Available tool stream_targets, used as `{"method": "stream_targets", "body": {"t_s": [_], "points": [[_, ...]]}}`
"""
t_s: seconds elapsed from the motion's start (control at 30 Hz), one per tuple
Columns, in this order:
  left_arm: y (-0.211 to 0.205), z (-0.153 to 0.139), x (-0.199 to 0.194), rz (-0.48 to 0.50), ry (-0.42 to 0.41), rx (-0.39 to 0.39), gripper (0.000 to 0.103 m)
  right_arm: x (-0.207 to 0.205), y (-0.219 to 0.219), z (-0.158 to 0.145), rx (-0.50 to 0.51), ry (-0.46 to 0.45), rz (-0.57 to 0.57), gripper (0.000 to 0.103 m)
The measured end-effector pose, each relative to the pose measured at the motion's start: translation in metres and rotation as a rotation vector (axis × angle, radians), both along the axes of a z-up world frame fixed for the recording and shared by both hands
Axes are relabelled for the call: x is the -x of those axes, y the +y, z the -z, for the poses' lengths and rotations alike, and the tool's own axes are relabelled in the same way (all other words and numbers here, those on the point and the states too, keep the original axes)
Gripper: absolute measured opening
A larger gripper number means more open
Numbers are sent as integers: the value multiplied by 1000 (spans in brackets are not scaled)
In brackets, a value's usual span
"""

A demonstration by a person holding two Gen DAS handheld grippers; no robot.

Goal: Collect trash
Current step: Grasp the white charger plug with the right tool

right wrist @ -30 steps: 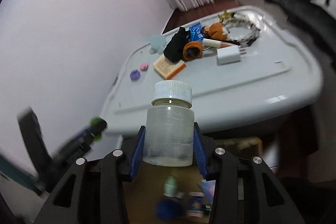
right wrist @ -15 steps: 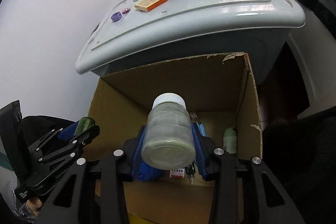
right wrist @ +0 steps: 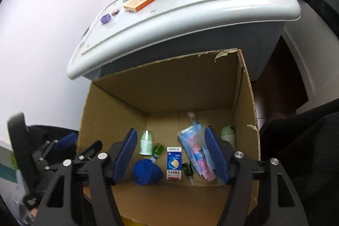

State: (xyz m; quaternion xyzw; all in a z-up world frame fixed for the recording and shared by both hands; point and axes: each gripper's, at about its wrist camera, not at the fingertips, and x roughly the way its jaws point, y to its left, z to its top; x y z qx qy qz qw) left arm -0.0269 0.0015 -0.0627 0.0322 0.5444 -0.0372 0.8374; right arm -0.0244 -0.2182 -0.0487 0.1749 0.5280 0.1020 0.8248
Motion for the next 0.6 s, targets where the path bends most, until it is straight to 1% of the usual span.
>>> {"method": "stream_targets", "body": {"t_s": [0.1, 0.17, 0.23, 0.3, 0.33, 0.37, 0.4, 0.43, 0.53, 0.6], "points": [[1, -3, -2, -1, -2, 10, 83, -12, -7, -10, -25, -8, 7, 66], [2, -8, -8, 0, 4, 32, 83, -34, -14, -25, -15, -39, 18, 66], [3, -14, -21, -3, 7, 62, 83, -68, -23, -43, 27, -91, 33, 71], [3, -19, -31, -18, -2, 76, 83, -111, -31, -59, 115, -157, 66, 82], [3, -22, -38, -31, -13, 81, 83, -128, -34, -63, 145, -174, 77, 83], [2, -23, -44, -42, -24, 82, 83, -154, -37, -64, 192, -181, 86, 87], [1, -24, -48, -51, -34, 83, 83, -181, -39, -62, 232, -167, 96, 87], [-1, -25, -53, -62, -43, 87, 83, -198, -43, -58, 251, -151, 108, 88], [-4, -23, -61, -70, -48, 91, 83, -245, -54, -40, 264, -89, 161, 88], [-6, -20, -62, -59, -56, 63, 83, -266, -60, -29, 265, -75, 187, 87]]}}
